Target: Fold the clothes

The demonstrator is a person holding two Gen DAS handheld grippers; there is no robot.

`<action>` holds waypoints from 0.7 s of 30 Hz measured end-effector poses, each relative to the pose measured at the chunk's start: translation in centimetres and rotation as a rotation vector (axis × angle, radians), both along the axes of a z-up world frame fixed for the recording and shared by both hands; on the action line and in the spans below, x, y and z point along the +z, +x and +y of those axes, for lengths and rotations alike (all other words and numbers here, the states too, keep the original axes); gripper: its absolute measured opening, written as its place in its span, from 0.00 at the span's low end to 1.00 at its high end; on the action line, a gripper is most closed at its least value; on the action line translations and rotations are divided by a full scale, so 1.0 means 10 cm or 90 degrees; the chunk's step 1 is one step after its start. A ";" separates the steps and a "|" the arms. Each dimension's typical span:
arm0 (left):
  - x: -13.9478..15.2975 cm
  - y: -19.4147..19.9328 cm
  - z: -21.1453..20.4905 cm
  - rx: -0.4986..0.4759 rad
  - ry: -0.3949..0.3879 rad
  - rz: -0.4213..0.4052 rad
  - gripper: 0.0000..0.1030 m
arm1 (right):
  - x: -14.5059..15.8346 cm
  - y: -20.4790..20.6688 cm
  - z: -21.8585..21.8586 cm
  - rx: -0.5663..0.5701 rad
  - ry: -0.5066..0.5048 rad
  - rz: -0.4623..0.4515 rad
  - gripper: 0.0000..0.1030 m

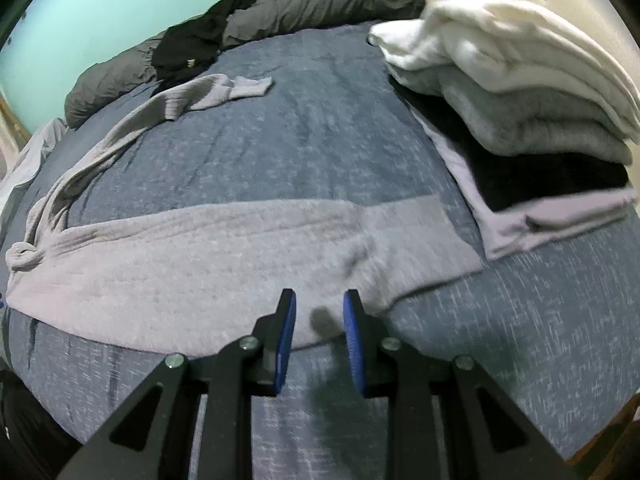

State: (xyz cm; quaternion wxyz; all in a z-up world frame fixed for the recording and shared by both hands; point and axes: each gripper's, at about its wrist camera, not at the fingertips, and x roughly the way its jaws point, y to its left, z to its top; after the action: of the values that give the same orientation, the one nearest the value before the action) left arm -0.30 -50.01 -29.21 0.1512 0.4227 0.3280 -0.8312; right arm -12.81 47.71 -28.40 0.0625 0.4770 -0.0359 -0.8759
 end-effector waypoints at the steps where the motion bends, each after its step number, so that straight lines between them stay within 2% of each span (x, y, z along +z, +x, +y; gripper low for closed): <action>1: 0.08 -0.03 0.05 -0.006 -0.009 0.006 0.37 | 0.01 -0.05 -0.04 0.004 -0.002 0.001 0.24; 6: 0.37 -0.39 0.67 -0.070 -0.037 0.044 0.42 | 0.10 -0.39 -0.31 0.016 -0.025 0.004 0.32; 10: 0.40 -0.85 1.25 -0.123 -0.030 0.070 0.45 | 0.18 -0.72 -0.62 0.029 -0.045 0.001 0.33; 17: 0.09 -1.67 2.32 -0.206 -0.015 0.081 0.45 | 0.15 -1.32 -1.08 0.056 -0.075 -0.018 0.33; 21: -0.15 -1.86 2.78 -0.244 -0.022 0.078 0.45 | 0.06 -1.66 -1.22 0.052 -0.080 -0.029 0.33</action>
State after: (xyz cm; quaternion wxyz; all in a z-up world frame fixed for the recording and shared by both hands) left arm -18.88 -22.25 -30.72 -0.0226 0.4230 0.2358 -0.8746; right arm -29.39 35.52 -27.76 0.1270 0.4928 -0.0727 -0.8578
